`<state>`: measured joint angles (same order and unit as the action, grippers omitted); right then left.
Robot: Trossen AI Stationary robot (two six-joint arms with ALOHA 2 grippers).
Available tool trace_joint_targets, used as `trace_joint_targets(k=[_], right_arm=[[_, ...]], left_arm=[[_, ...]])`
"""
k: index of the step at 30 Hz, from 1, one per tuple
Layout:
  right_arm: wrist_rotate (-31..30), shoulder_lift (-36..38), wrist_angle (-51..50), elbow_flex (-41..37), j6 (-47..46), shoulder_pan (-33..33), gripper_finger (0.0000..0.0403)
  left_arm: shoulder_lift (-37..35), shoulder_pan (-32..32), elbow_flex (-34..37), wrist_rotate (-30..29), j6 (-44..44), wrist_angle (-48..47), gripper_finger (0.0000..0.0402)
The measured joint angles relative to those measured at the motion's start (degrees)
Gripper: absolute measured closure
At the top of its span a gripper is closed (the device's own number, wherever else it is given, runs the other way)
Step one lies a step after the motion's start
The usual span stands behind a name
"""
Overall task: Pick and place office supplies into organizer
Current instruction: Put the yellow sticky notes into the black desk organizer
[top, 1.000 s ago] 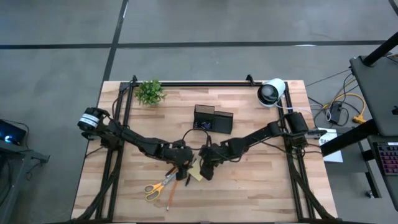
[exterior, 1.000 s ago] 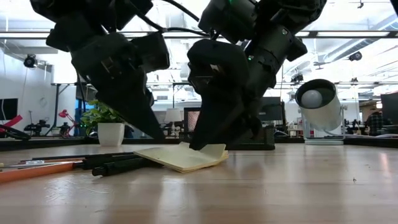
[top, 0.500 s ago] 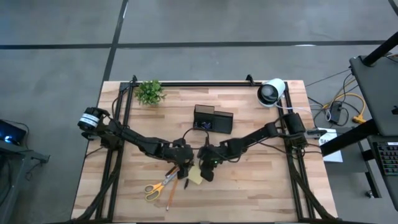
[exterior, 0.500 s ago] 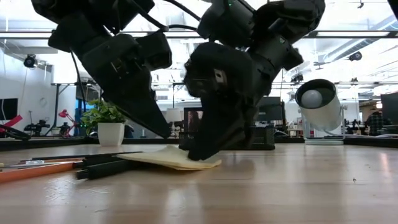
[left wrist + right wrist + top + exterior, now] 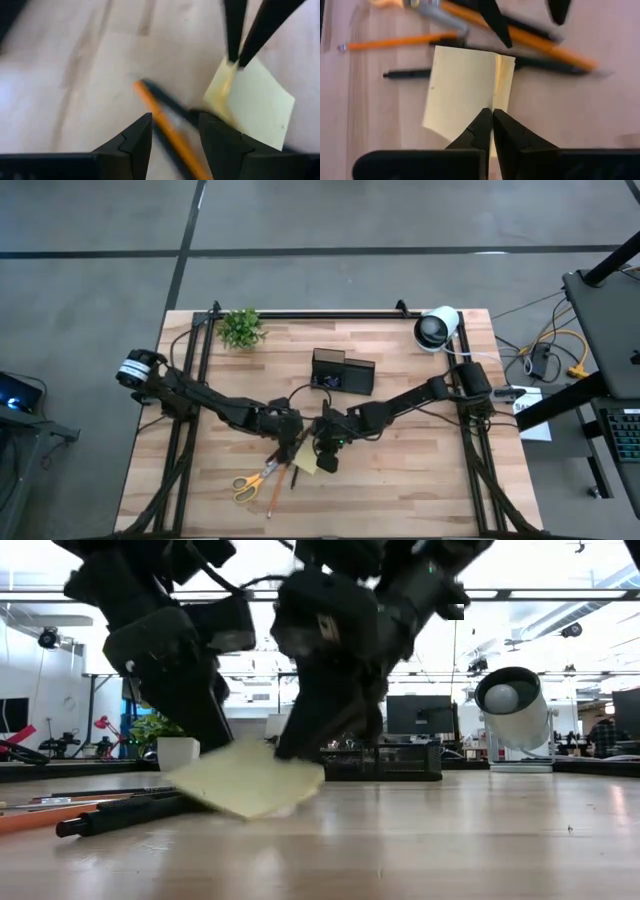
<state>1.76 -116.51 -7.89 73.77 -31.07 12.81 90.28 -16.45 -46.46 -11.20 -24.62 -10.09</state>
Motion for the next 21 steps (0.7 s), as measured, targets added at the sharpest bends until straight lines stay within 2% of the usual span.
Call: trace_joint_targets(k=[5,11,17,21], right_arm=[[-6.8,4.2,-6.7,1.1,1.5,-0.4,0.0395],[-21.6,11.2,-25.3,1.9,-2.9,-0.8,0.0395],[-34.5,19.4,-48.7,2.0,-20.6,-1.2,0.0395],[-38.0,24.7,-60.5,1.6,-36.2,-2.6,0.0395]], left_arm=[[-4.9,0.0,0.7,-2.9,-0.1,-4.0,0.0256],[-9.7,0.0,1.0,-7.1,-0.5,-6.0,0.0256],[-11.6,0.0,1.5,-8.1,-0.5,-6.4,0.0256],[-11.3,0.0,1.8,-8.2,-0.5,-6.0,0.0256]])
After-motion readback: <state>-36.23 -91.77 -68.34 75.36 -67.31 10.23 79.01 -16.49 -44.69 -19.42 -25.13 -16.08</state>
